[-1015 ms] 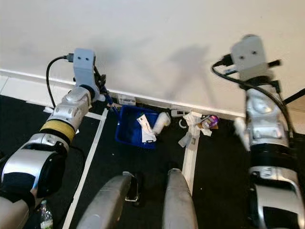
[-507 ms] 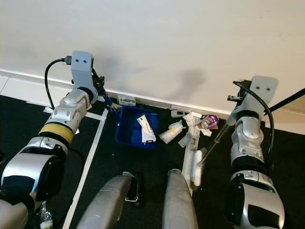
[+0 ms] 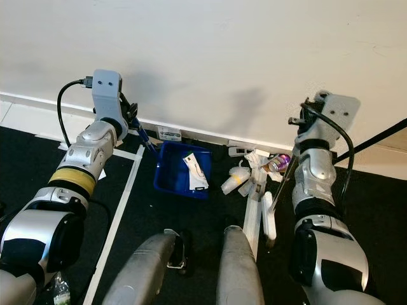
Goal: Sweep floor
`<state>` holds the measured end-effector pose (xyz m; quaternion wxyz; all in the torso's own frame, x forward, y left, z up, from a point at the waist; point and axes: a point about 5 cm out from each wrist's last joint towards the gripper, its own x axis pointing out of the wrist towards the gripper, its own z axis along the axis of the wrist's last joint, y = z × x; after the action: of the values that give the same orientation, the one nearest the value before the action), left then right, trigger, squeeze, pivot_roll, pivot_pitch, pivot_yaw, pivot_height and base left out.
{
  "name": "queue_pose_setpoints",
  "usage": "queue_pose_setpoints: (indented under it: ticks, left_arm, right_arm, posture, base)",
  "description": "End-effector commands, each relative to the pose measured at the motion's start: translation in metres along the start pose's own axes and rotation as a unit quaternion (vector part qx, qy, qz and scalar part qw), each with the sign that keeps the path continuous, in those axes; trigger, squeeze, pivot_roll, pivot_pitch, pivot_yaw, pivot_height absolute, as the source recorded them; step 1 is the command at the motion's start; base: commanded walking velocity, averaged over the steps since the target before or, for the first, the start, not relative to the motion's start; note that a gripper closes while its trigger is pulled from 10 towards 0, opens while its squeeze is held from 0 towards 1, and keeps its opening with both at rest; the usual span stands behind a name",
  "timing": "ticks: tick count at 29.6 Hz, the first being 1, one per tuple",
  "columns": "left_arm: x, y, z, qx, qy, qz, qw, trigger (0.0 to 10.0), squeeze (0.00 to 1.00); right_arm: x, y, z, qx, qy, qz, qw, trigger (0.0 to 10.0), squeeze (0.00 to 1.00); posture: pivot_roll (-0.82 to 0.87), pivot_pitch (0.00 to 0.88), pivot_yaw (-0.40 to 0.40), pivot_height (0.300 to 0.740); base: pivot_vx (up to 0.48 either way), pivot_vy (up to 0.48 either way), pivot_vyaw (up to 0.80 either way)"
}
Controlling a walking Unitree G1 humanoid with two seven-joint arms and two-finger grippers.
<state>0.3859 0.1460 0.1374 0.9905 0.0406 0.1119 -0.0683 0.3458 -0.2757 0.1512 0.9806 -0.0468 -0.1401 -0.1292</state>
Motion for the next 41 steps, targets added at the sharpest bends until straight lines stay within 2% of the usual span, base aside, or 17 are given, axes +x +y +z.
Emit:
queue_pose_setpoints:
  ticks: [1, 6, 10, 12, 14, 19, 22, 25, 26, 28, 29, 30, 32, 34, 37, 40, 41]
  left_arm:
    - [-0.005, 0.008, -0.026, 0.0, 0.051, 0.005, 0.999, 10.0, 0.0]
    - [-0.005, 0.006, -0.026, -0.001, 0.051, -0.001, 0.999, 10.0, 0.0]
    - [-0.005, 0.004, -0.025, -0.001, 0.05, -0.004, 0.999, 10.0, 0.0]
    - [-0.006, 0.005, -0.025, 0.0, 0.049, -0.006, 0.999, 10.0, 0.0]
    - [-0.008, 0.006, -0.025, 0.002, 0.049, -0.006, 0.999, 10.0, 0.0]
    - [-0.01, 0.013, -0.026, 0.006, 0.051, 0.001, 0.999, 10.0, 0.0]
    - [-0.01, 0.013, -0.025, 0.005, 0.05, 0.001, 0.999, 10.0, 0.0]
    - [-0.009, 0.008, -0.022, 0.0, 0.044, -0.002, 0.999, 10.0, 0.0]
    - [-0.009, 0.008, -0.022, 0.0, 0.044, -0.002, 0.999, 10.0, 0.0]
    - [-0.009, 0.003, -0.016, -0.005, 0.036, -0.007, 0.999, 10.0, 0.0]
    - [-0.009, 0.003, -0.016, -0.005, 0.036, -0.007, 0.999, 10.0, 0.0]
    - [-0.009, 0.003, -0.014, -0.006, 0.033, -0.008, 0.999, 10.0, 0.0]
    - [-0.009, 0.003, -0.013, -0.006, 0.031, -0.008, 0.999, 10.0, 0.0]
    - [-0.01, 0.004, -0.011, -0.007, 0.027, -0.007, 1.0, 10.0, 0.0]
    - [-0.01, 0.006, -0.011, -0.007, 0.027, -0.006, 1.0, 10.0, 0.0]
    - [-0.011, 0.006, -0.012, -0.008, 0.028, -0.006, 1.0, 10.0, 0.0]
    - [-0.013, 0.004, -0.015, -0.017, 0.036, -0.011, 0.999, 10.0, 0.0]
  right_arm:
    - [0.009, -0.008, 0.019, -0.004, -0.052, -0.015, 0.999, 10.0, 0.0]
    - [0.003, 0.003, 0.002, 0.0, -0.006, -0.003, 1.0, 10.0, 0.0]
    - [-0.007, 0.026, -0.015, 0.017, 0.03, 0.022, 0.999, 10.0, 0.0]
    - [-0.011, 0.037, -0.022, 0.043, 0.046, 0.034, 0.997, 10.0, 0.0]
    - [-0.013, 0.041, -0.024, 0.063, 0.051, 0.025, 0.996, 10.0, 0.0]
    - [-0.01, 0.046, -0.024, 0.034, 0.065, 0.046, 0.996, 10.0, 0.0]
    - [-0.006, 0.045, -0.021, 0.041, 0.065, 0.04, 0.996, 10.0, 0.0]
    - [0.001, 0.056, -0.022, 0.093, 0.102, 0.04, 0.99, 10.0, 0.0]
    - [0.001, 0.056, -0.022, 0.093, 0.102, 0.04, 0.99, 10.0, 0.0]
    - [0.0, 0.071, -0.028, 0.2, 0.146, 0.025, 0.968, 10.0, 0.0]
    - [0.0, 0.071, -0.028, 0.2, 0.146, 0.025, 0.968, 10.0, 0.0]
    - [-0.002, 0.08, -0.031, 0.235, 0.162, 0.026, 0.958, 10.0, 0.0]
    - [-0.004, 0.086, -0.033, 0.246, 0.169, 0.032, 0.954, 10.0, 0.0]
    - [-0.01, 0.101, -0.036, 0.273, 0.18, 0.052, 0.944, 10.0, 0.0]
    - [-0.013, 0.11, -0.036, 0.291, 0.18, 0.06, 0.938, 10.0, 0.0]
    - [-0.012, 0.115, -0.033, 0.302, 0.17, 0.068, 0.936, 10.0, 0.0]
    - [-0.007, 0.124, -0.021, 0.334, 0.135, 0.083, 0.929, 10.0, 0.0]
  posture:
    - [0.02, 0.267, 0.086, 0.74]
    - [0.03, 0.269, 0.088, 0.74]
    - [0.04, 0.274, 0.087, 0.74]
    - [0.06, 0.276, 0.088, 0.74]
    - [0.07, 0.277, 0.088, 0.74]
    - [0.07, 0.275, 0.087, 0.74]
    - [0.06, 0.27, 0.084, 0.74]
    - [0.05, 0.266, 0.079, 0.74]
    - [0.05, 0.266, 0.079, 0.74]
    - [0.06, 0.26, 0.071, 0.74]
    - [0.06, 0.26, 0.071, 0.74]
    - [0.06, 0.259, 0.069, 0.74]
    - [0.06, 0.259, 0.069, 0.74]
    - [0.07, 0.256, 0.063, 0.74]
    - [0.07, 0.255, 0.06, 0.74]
    - [0.07, 0.253, 0.059, 0.74]
    - [0.07, 0.248, 0.057, 0.74]
  base:
    - [0.0, 0.0, 0.0]
    - [0.0, 0.0, 0.0]
    - [0.0, 0.0, 0.0]
    - [0.0, 0.0, 0.0]
    - [0.0, 0.0, 0.0]
    - [0.0, 0.0, 0.0]
    - [0.0, 0.0, 0.0]
    - [0.0, 0.0, 0.0]
    - [0.0, 0.0, 0.0]
    - [0.0, 0.0, 0.0]
    - [0.0, 0.0, 0.0]
    - [0.0, 0.0, 0.0]
    - [0.0, 0.0, 0.0]
    - [0.0, 0.0, 0.0]
    - [0.0, 0.0, 0.0]
    - [0.0, 0.0, 0.0]
    - [0.0, 0.0, 0.0]
